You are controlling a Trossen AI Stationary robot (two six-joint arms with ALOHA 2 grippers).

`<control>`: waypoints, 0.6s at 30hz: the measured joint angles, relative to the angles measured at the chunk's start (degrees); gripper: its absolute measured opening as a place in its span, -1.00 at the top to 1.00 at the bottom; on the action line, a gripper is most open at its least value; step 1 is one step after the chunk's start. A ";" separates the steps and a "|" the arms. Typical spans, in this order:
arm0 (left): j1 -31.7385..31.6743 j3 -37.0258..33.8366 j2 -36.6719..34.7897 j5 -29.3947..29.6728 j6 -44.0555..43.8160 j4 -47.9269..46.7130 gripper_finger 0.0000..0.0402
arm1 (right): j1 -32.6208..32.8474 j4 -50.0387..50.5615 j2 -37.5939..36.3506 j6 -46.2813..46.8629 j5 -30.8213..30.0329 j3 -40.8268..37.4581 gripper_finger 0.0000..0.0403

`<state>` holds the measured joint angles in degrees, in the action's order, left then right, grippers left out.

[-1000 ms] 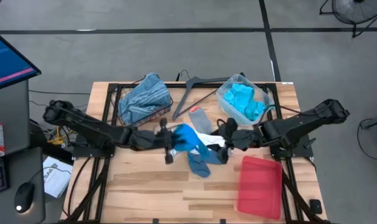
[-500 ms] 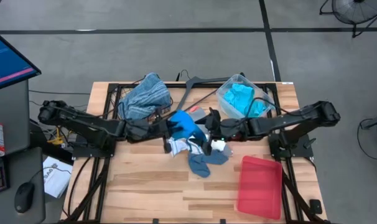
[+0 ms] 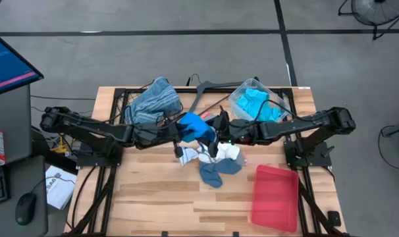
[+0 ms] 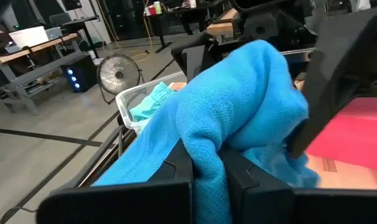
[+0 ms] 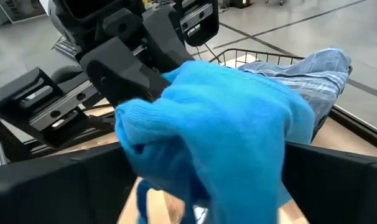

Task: Pick & Place Cloths
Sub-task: Put the blue shorts into the transparent bin

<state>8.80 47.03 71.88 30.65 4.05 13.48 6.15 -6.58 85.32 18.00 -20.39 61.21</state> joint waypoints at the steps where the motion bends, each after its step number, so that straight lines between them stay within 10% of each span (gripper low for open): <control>1: -0.03 0.00 0.00 0.01 0.00 0.13 0.95 | -0.25 -0.03 0.00 0.02 0.53 0.00 -0.63; 7: -0.33 0.00 0.00 -0.09 0.00 0.50 0.95 | -1.29 -0.47 0.96 0.92 3.37 0.03 -0.01; 11: -0.55 0.07 -0.06 -0.15 -0.11 0.86 0.88 | -1.89 -0.10 1.05 0.90 6.17 0.73 0.75; 18: -0.31 0.11 -1.18 -1.09 0.01 0.16 0.49 | -3.10 8.90 -0.46 5.15 5.83 3.32 0.83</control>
<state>8.49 47.13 70.70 29.56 4.07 13.64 3.05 2.32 84.86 23.15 -14.56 64.53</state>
